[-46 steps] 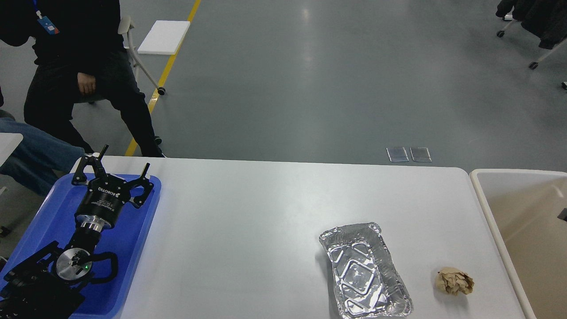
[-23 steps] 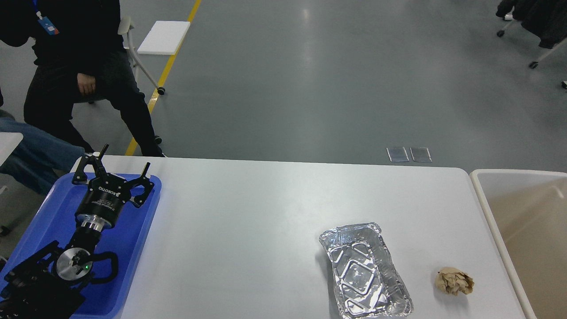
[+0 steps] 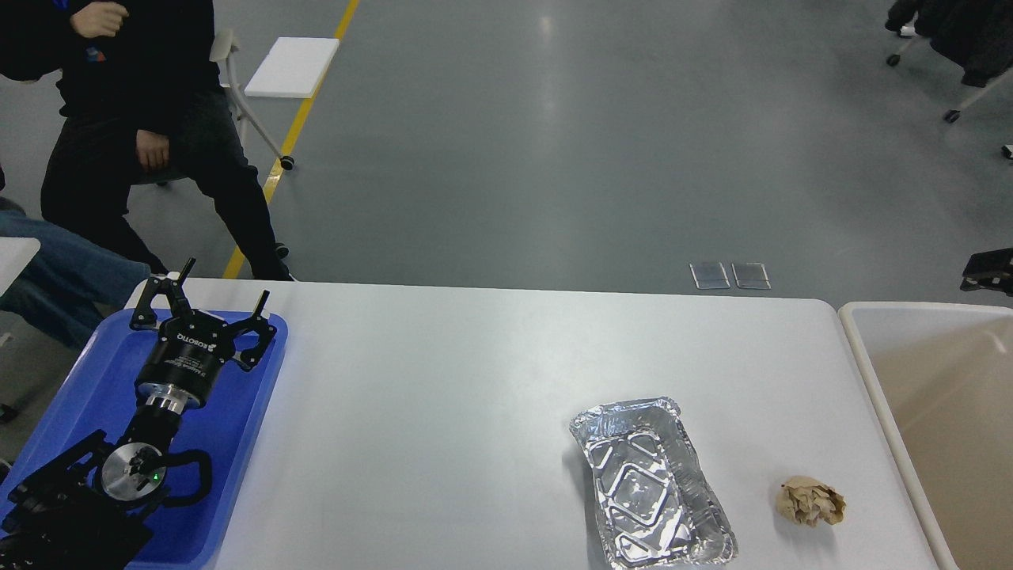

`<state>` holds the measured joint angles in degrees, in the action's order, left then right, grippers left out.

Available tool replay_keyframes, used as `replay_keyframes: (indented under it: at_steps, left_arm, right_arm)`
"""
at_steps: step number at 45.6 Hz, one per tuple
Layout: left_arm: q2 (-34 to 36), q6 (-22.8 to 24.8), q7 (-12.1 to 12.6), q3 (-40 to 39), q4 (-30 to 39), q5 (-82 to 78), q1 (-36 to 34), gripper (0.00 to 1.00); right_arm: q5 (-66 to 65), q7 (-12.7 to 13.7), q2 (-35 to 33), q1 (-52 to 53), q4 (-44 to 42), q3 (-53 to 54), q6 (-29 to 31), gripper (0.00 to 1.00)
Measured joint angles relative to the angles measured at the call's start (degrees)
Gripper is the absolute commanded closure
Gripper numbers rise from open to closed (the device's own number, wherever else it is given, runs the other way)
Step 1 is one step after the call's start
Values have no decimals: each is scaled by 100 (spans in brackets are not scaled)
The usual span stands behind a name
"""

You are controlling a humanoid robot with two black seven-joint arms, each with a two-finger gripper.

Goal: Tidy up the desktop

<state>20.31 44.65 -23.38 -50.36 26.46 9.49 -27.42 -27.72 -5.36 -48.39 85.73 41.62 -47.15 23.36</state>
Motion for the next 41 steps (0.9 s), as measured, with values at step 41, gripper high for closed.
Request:
replay_keyframes:
  at_steps: [41]
  left_arm:
    - [-1,0,0,0,-1,0,-3,1]
  right_arm:
    - [518,-1,2147,3295,2147,-1721,1410,0]
